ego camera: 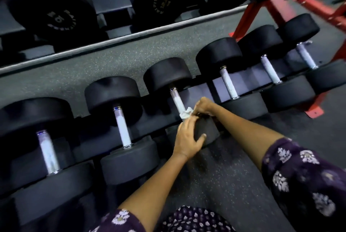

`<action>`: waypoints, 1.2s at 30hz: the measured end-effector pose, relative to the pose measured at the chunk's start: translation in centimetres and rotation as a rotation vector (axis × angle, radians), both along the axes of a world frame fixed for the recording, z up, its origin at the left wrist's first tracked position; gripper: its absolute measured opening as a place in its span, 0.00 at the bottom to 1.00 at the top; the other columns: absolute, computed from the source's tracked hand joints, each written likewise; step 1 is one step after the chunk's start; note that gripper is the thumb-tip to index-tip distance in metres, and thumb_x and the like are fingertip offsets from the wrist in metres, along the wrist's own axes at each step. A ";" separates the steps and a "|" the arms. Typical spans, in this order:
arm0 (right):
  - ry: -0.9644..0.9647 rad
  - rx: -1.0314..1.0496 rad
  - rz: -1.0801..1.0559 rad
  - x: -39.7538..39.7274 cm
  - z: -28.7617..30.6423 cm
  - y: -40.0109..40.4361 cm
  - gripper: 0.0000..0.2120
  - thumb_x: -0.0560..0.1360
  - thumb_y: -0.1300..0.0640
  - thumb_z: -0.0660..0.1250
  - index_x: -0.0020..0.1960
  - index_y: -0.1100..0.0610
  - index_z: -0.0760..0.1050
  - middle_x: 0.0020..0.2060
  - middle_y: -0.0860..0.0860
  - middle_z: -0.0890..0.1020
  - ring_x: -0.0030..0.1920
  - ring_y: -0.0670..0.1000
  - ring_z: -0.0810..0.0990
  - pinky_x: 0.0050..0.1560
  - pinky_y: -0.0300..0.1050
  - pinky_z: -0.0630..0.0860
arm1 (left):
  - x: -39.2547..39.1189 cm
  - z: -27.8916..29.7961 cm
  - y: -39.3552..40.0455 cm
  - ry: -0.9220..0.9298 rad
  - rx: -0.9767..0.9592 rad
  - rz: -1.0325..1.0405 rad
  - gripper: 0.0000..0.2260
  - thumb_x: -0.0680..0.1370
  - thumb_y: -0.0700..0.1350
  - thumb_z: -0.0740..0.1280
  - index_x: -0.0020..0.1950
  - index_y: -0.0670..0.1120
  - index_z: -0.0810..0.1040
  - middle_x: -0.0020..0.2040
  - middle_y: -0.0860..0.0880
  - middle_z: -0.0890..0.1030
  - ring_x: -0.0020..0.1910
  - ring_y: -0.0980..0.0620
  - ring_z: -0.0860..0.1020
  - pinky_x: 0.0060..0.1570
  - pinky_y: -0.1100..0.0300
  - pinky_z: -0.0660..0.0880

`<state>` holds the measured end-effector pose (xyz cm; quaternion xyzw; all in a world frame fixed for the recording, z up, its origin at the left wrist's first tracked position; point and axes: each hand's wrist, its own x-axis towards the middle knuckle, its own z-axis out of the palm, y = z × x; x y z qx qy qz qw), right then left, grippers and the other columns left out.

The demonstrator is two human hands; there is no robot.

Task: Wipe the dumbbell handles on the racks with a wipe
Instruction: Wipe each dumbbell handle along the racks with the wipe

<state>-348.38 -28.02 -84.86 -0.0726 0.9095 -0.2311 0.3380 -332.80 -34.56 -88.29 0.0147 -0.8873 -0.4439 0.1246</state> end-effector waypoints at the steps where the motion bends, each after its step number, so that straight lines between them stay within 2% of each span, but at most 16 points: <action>1: 0.031 -0.067 -0.055 0.3 0.3 0.5 0.12 0.67 0.64 0.72 0.30 0.55 0.72 0.25 0.49 0.75 0.28 0.44 0.72 0.34 0.39 0.73 | -0.3 1.2 0.1 -0.062 0.187 0.105 0.23 0.73 0.48 0.66 0.65 0.39 0.73 0.62 0.47 0.76 0.58 0.54 0.74 0.62 0.65 0.67; 3: 0.098 -0.204 -0.101 1.2 0.3 1.3 0.13 0.65 0.68 0.73 0.28 0.55 0.75 0.20 0.46 0.75 0.22 0.40 0.73 0.34 0.41 0.76 | -1.5 3.0 -0.3 -0.184 0.436 0.294 0.16 0.76 0.42 0.68 0.63 0.40 0.72 0.58 0.44 0.78 0.49 0.53 0.77 0.51 0.67 0.70; 4: 0.146 -0.243 -0.101 1.6 0.5 1.8 0.12 0.64 0.69 0.73 0.29 0.56 0.76 0.21 0.45 0.76 0.22 0.39 0.73 0.37 0.43 0.76 | -2.3 3.6 -0.6 -0.232 0.466 0.343 0.14 0.77 0.39 0.68 0.61 0.39 0.73 0.56 0.43 0.78 0.48 0.50 0.77 0.49 0.66 0.70; 7: 0.243 -0.312 -0.119 2.5 2.1 3.0 0.07 0.66 0.67 0.73 0.35 0.57 0.79 0.28 0.48 0.78 0.28 0.39 0.74 0.37 0.38 0.73 | -4.0 4.4 -1.1 -0.262 0.408 0.317 0.06 0.77 0.36 0.66 0.53 0.36 0.79 0.51 0.39 0.81 0.50 0.42 0.79 0.54 0.57 0.73; 9: 0.300 -0.354 -0.147 2.5 3.0 4.0 0.06 0.65 0.67 0.73 0.36 0.58 0.80 0.31 0.50 0.79 0.31 0.40 0.74 0.37 0.35 0.72 | -4.9 4.7 -0.3 -0.264 0.381 0.315 0.05 0.77 0.35 0.66 0.50 0.36 0.81 0.50 0.39 0.82 0.51 0.43 0.79 0.53 0.58 0.71; 11: 0.316 -0.412 -0.175 2.1 3.5 5.0 0.10 0.65 0.68 0.73 0.33 0.54 0.78 0.33 0.52 0.81 0.34 0.44 0.77 0.41 0.40 0.75 | -6.1 4.7 1.1 -0.257 0.402 0.361 0.05 0.76 0.34 0.66 0.49 0.37 0.81 0.51 0.38 0.81 0.52 0.43 0.78 0.54 0.59 0.70; 13: 0.301 -0.463 -0.199 1.4 4.2 6.6 0.13 0.64 0.70 0.72 0.32 0.52 0.77 0.33 0.53 0.80 0.34 0.44 0.78 0.42 0.43 0.76 | -7.4 4.8 3.1 -0.246 0.457 0.382 0.05 0.76 0.34 0.67 0.51 0.36 0.80 0.53 0.38 0.81 0.53 0.42 0.78 0.54 0.58 0.71; 17: 0.175 -0.622 -0.236 0.0 5.8 9.4 0.10 0.66 0.76 0.67 0.43 0.64 0.77 0.30 0.51 0.77 0.25 0.37 0.75 0.31 0.31 0.73 | -9.4 5.3 6.5 -0.242 0.642 0.448 0.05 0.79 0.37 0.65 0.54 0.39 0.76 0.48 0.46 0.78 0.46 0.52 0.75 0.42 0.69 0.70; 19: 0.119 -0.671 -0.243 -0.7 6.2 11.1 0.11 0.67 0.77 0.65 0.45 0.65 0.76 0.29 0.51 0.77 0.24 0.37 0.75 0.29 0.29 0.72 | -10.8 5.3 8.2 -0.285 0.771 0.456 0.04 0.79 0.35 0.63 0.53 0.42 0.74 0.45 0.48 0.77 0.43 0.54 0.74 0.42 0.68 0.71; 21: 0.104 -0.684 -0.252 -1.9 5.9 13.0 0.10 0.67 0.76 0.66 0.41 0.63 0.77 0.29 0.52 0.76 0.24 0.37 0.75 0.30 0.29 0.72 | -12.8 4.8 10.0 -0.320 0.840 0.461 0.07 0.78 0.33 0.61 0.50 0.42 0.76 0.44 0.46 0.77 0.43 0.51 0.74 0.43 0.61 0.72; 25: 0.076 -0.720 -0.319 -3.4 4.8 15.6 0.14 0.67 0.74 0.69 0.32 0.56 0.77 0.31 0.53 0.79 0.34 0.47 0.77 0.41 0.41 0.76 | -15.2 5.1 13.5 -0.350 1.093 0.498 0.12 0.77 0.32 0.59 0.37 0.42 0.76 0.26 0.52 0.76 0.25 0.58 0.73 0.26 0.67 0.69; 27: 0.019 -0.742 -0.361 -3.9 4.4 16.9 0.13 0.67 0.73 0.69 0.32 0.56 0.77 0.31 0.53 0.79 0.34 0.49 0.78 0.40 0.41 0.77 | -15.8 5.1 15.2 -0.360 1.183 0.505 0.13 0.77 0.32 0.58 0.36 0.42 0.75 0.22 0.53 0.76 0.20 0.60 0.73 0.24 0.69 0.69; 29: -0.094 -0.791 -0.407 -4.2 4.6 17.5 0.11 0.69 0.73 0.68 0.34 0.59 0.77 0.28 0.51 0.80 0.32 0.47 0.79 0.35 0.37 0.78 | -16.1 5.3 15.8 -0.352 1.229 0.501 0.10 0.78 0.32 0.59 0.43 0.41 0.78 0.27 0.53 0.79 0.26 0.58 0.76 0.28 0.68 0.71; 32: -0.235 -0.870 -0.448 -4.9 4.6 17.6 0.09 0.71 0.73 0.66 0.37 0.62 0.76 0.25 0.49 0.81 0.29 0.45 0.81 0.33 0.36 0.79 | -16.8 5.7 15.2 -0.314 1.151 0.493 0.12 0.79 0.30 0.59 0.58 0.42 0.74 0.44 0.47 0.78 0.37 0.55 0.75 0.33 0.69 0.73; 34: -0.229 -0.863 -0.474 -5.6 4.7 17.2 0.09 0.71 0.74 0.65 0.36 0.62 0.76 0.24 0.49 0.80 0.27 0.44 0.80 0.32 0.35 0.78 | -17.1 5.5 14.7 -0.273 1.013 0.564 0.11 0.79 0.32 0.60 0.61 0.39 0.73 0.49 0.45 0.75 0.41 0.53 0.75 0.35 0.71 0.73; 36: -0.109 -0.783 -0.512 -7.0 4.8 16.7 0.09 0.71 0.74 0.66 0.36 0.63 0.77 0.23 0.47 0.79 0.25 0.43 0.77 0.30 0.35 0.76 | -17.4 4.7 14.6 -0.257 0.747 0.640 0.09 0.80 0.36 0.63 0.59 0.35 0.74 0.53 0.41 0.76 0.50 0.44 0.77 0.48 0.63 0.73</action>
